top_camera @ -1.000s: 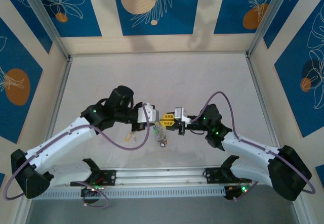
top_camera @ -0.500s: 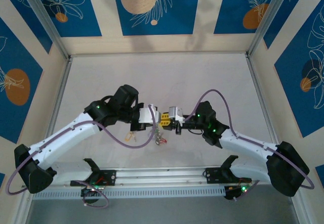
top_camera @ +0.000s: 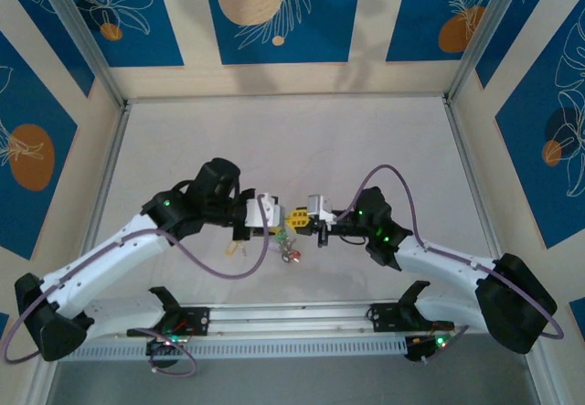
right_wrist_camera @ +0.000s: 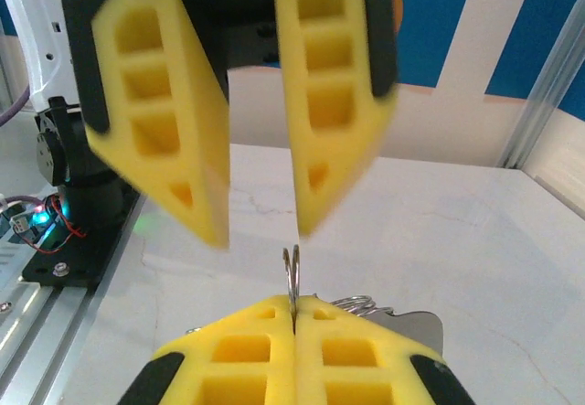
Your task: Put the keys on the keyring
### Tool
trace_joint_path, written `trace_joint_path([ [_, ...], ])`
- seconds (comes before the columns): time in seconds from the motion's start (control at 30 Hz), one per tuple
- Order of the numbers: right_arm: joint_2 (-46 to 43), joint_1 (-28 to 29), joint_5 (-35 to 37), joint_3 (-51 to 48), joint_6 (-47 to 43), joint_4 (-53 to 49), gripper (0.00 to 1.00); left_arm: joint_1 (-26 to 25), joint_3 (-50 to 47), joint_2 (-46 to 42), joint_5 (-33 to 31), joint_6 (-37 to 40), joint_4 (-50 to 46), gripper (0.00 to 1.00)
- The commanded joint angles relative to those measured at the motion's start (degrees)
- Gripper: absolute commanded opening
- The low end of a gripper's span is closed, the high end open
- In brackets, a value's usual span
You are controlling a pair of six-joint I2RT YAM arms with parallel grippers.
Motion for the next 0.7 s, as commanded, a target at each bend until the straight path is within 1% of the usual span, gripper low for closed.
trace_joint_path([
  [0.0, -2.23, -1.26, -3.23, -1.74, 3.02, 10.94, 0.0, 0.23, -3.33, -2.22, 3.09, 2.1, 4.89, 0.27],
  [0.2, -4.97, -1.99, -5.25, -2.99, 4.17, 12.02, 0.0, 0.31, -3.59, -1.17, 3.89, 0.0, 8.11, 0.28],
  [0.33, -6.19, -2.08, -5.4, -3.22, 3.79, 10.69, 0.0, 0.34, -2.96, -0.06, 6.47, -2.04, 9.91, 0.28],
  [0.47, -6.33, -1.86, -5.86, -3.25, 4.07, 10.63, 0.0, 0.3, -4.58, -1.05, 8.21, -3.59, 13.54, 0.28],
  [0.67, -6.18, -1.55, -5.58, -3.34, 4.5, 11.51, 0.0, 0.31, -5.61, -1.4, 10.56, -3.96, 14.85, 0.22],
])
